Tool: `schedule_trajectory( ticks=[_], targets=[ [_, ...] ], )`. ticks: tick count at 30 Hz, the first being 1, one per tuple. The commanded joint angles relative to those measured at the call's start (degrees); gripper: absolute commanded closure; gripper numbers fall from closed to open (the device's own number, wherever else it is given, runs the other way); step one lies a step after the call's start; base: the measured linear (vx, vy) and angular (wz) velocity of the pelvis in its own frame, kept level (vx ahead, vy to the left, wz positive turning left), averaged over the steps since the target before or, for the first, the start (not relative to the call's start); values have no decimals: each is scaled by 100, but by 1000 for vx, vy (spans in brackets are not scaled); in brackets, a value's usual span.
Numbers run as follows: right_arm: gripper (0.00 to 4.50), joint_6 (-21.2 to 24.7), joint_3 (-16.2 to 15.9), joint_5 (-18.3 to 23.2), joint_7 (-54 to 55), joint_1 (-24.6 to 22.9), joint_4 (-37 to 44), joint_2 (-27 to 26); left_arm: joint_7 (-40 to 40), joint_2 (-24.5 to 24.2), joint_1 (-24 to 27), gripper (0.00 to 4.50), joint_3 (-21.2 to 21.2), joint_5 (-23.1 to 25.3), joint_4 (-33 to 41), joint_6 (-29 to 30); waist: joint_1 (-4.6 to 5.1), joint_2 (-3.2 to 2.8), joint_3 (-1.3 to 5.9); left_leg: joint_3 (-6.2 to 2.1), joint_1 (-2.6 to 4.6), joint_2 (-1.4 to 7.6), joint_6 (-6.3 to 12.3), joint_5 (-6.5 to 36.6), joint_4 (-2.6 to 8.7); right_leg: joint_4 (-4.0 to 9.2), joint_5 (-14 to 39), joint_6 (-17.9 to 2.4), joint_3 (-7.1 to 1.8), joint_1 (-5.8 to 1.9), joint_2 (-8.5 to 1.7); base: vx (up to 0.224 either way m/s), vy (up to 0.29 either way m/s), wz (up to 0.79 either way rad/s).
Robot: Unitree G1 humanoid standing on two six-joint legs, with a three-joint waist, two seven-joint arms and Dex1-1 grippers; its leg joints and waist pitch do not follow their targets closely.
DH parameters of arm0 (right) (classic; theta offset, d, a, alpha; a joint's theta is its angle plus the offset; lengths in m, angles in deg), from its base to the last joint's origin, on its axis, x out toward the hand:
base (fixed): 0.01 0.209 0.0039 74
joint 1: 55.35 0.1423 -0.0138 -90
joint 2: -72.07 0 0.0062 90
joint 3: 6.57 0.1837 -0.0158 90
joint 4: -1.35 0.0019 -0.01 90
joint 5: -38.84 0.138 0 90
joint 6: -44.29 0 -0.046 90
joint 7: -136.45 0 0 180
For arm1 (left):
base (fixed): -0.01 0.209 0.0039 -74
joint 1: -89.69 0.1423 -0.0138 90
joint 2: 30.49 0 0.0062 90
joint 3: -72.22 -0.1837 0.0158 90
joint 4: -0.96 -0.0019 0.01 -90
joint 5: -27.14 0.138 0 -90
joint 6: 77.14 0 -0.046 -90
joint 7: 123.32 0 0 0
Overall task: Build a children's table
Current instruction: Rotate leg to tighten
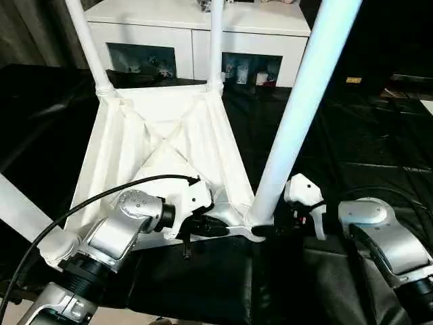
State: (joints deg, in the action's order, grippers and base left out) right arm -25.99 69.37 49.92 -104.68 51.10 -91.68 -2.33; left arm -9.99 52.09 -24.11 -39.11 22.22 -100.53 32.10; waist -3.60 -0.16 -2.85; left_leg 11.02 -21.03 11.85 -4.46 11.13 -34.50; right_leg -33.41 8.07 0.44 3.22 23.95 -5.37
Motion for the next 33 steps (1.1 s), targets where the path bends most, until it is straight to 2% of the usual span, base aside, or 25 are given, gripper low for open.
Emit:
schedule_trajectory(
  ticks=[1, 6, 9, 10, 11, 12, 13, 14, 16, 17, 18, 19, 20, 21, 22, 23, 25, 30, 33],
  targets=[
    [177, 13, -112, 9, -128, 33, -54, -19, -70, 26, -68, 450, -27, -133, 166, -130, 6, 53, 378, -37, 58, 114, 251, 1247, 440, 317, 1689, -1181, -184, -290, -203, 0, 0, 0],
    [183, -84, -76, -126, 313, 102, -371, -236, 41, 55, -48, 450, -16, -68, 114, 21, 19, 58, 375, -35, 50, 108, 249, 1217, 437, 319, 1716, -1175, -183, -286, -206, 0, 0, 0],
    [183, -108, 323, -457, 1833, 440, -1261, -964, 563, 342, -192, 450, 57, 86, -203, 156, 105, 63, 331, -46, 23, 74, 122, 1551, 464, 376, 2358, -1027, -152, -257, -196, 0, 0, 0],
    [184, -108, 323, -457, 1833, 440, -1261, -964, 563, 342, -192, 450, 57, 86, -203, 156, 160, 71, 333, -70, 28, 53, -8, 1705, 457, 428, 2815, -852, -125, -258, -206, -60, -5, -12],
    [184, -61, 423, -480, 2153, 504, -1415, -1123, 755, 449, -245, 450, 79, 142, -292, 195, 204, 84, 340, -112, 4, 55, -66, 1738, 476, 440, 3028, -699, -104, -294, -221, -60, -5, -12],
    [184, 18, 507, -577, 2703, 595, -1588, -1382, 1126, 676, -357, 450, 115, 232, -458, 295, 215, 75, 331, -113, 7, 57, -68, 1776, 481, 464, 3113, -645, -99, -284, -220, -50, 3, -11],
    [184, 164, 601, -709, 3409, 703, -1764, -1707, 1679, 1002, -512, 450, 189, 347, -682, 453, 249, 69, 321, -112, 33, 41, -99, 1853, 464, 510, 3272, -574, -81, -240, -211, 0, 0, 0],
    [184, 218, 651, -769, 3728, 750, -1833, -1840, 1936, 1157, -578, 450, 253, 367, -776, 549, 283, 76, 339, -136, 35, 32, -128, 1876, 458, 525, 3312, -548, -55, -257, -214, 0, 0, 0],
    [184, 314, 772, -868, 4339, 832, -1954, -2079, 2368, 1436, -685, 450, 395, 358, -929, 727, 301, 79, 362, -146, 44, 24, -111, 1806, 453, 529, 3097, -595, -51, -256, -216, 0, 0, 0],
    [184, 385, 911, -898, 4945, 907, -2078, -2408, 2814, 1746, -811, 450, 534, 334, -1115, 828, 343, 83, 337, -124, 25, 30, -61, 1825, 460, 521, 2954, -652, -66, -231, -188, 0, 0, 0],
    [184, 415, 964, -905, 5296, 954, -2156, -2664, 3096, 1960, -902, 450, 599, 329, -1255, 840, 343, 91, 334, -119, 44, 17, -57, 1873, 448, 540, 3034, -639, -51, -210, -176, 0, 0, 0],
    [185, 415, 964, -905, 5296, 954, -2156, -2664, 3096, 1960, -902, 450, 599, 329, -1255, 840, 343, 92, 362, -124, 61, -10, -58, 1854, 427, 545, 3120, -613, -41, -218, -192, 0, 0, 0],
    [185, 404, 876, -984, 5436, 1010, -2241, -2849, 3356, 2148, -986, 450, 672, 346, -1413, 767, 319, 95, 383, -135, 32, 9, -4, 1746, 444, 519, 2904, -610, -49, -260, -195, 0, 0, 0],
    [185, 331, 718, -1076, 5402, 1056, -2301, -2950, 3456, 2224, -1036, 450, 657, 409, -1508, 678, 337, 66, 355, -118, 38, 15, 34, 1823, 451, 532, 2813, -650, -58, -203, -172, 0, 0, 0],
    [185, -28, 459, -1028, 4940, 1123, -2313, -3074, 3456, 2246, -1052, 450, 617, 496, -1560, 520, 324, 63, 375, -115, 53, 3, 49, 1862, 432, 548, 2800, -650, -50, -225, -190, 0, 0, 0],
    [185, -129, 446, -965, 4834, 1114, -2256, -3109, 3440, 2240, -1048, 450, 619, 503, -1560, 490, 322, 73, 378, -118, 27, 5, 72, 1819, 443, 528, 2711, -667, -59, -249, -194, 0, 0, 0],
    [129, -220, 417, -864, 4582, 1034, -1978, -3076, 3305, 2093, -1014, 450, 526, 614, -1511, 332, 310, 62, 382, -112, 8, 24, 123, 1677, 457, 490, 2453, -727, -74, -261, -183, 0, 0, 0],
    [92, -89, 398, -796, 4276, 944, -1450, -2720, 2981, 1753, -893, 450, 390, 692, -1263, 186, 283, 53, 396, -97, -25, 36, 221, 1347, 450, 421, 1975, -935, -99, -310, -194, 0, 0, 0],
    [74, 242, 420, -707, 3729, 877, -1008, -2227, 2734, 1509, -760, 450, 329, 682, -1027, 213, 262, 50, 403, -93, -11, 54, 248, 1246, 443, 382, 1752, -1018, -107, -324, -185, 0, 0, 0]
  ],
)
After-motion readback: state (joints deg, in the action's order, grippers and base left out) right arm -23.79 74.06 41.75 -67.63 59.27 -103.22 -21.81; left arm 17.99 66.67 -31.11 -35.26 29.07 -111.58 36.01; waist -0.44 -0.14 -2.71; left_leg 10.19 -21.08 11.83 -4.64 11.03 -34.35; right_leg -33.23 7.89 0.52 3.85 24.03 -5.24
